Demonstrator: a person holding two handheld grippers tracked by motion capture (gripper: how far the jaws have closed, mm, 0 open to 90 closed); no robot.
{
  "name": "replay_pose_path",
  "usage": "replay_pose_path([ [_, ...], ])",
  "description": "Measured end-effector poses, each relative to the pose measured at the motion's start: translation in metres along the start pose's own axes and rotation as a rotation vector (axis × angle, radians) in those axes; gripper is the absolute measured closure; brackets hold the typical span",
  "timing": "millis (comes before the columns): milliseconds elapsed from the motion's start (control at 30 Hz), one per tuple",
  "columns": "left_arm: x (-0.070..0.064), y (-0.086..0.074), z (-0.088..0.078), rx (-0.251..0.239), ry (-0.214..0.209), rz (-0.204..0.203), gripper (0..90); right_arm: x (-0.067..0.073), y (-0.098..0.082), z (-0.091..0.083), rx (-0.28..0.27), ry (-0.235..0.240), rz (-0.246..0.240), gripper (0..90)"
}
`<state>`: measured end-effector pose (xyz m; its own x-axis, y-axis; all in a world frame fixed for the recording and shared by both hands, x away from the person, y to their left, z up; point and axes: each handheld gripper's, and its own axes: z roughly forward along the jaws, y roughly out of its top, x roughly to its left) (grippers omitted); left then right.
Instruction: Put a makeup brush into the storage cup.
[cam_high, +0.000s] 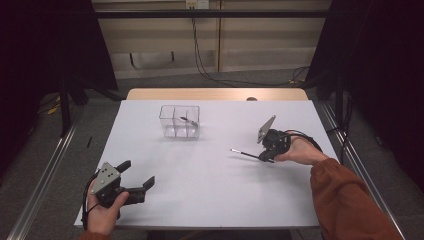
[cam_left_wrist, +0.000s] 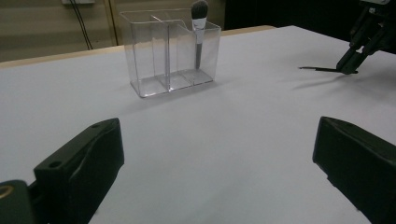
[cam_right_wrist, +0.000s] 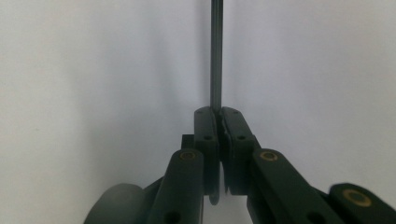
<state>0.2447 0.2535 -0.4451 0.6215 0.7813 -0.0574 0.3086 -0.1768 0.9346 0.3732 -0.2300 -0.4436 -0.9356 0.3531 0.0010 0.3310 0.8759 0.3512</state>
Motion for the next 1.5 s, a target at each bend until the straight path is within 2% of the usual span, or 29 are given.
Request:
replay_pose_path([
  [267,0.000,0.000,0.000,-0.001,0.002,-0.001,2.0,0.002,-0.012,-0.010,-0.149,-0.006,0.067,86.5],
  [433,0.001,0.000,0.000,-0.001,0.004,-0.003,2.0,0.008,-0.013,-0.011,-0.213,-0.006,0.083,86.5],
  [600,0.001,0.000,0.000,-0.005,0.004,-0.010,2.2,0.014,-0.012,-0.008,-0.248,-0.006,0.127,86.5],
  [667,0.001,0.000,0.000,-0.006,0.006,-0.008,2.3,0.017,-0.011,-0.007,-0.269,-0.024,0.150,86.5],
  [767,0.000,0.000,0.000,-0.002,0.002,0.001,2.1,0.018,-0.014,-0.007,-0.327,-0.035,0.175,86.5],
  [900,0.000,0.000,0.000,-0.004,0.001,0.001,2.1,0.021,-0.018,-0.006,-0.420,-0.044,0.184,86.4],
  [1067,-0.001,0.001,0.000,-0.005,0.000,0.003,2.1,0.025,-0.021,-0.003,-0.483,-0.051,0.189,86.4],
  [1233,-0.001,0.001,0.000,-0.007,0.001,0.001,2.1,0.023,-0.026,0.000,-0.548,-0.051,0.230,86.4],
  [1500,-0.001,0.001,0.000,-0.011,-0.001,-0.005,2.1,0.027,-0.028,0.002,-0.662,-0.053,0.210,86.5],
])
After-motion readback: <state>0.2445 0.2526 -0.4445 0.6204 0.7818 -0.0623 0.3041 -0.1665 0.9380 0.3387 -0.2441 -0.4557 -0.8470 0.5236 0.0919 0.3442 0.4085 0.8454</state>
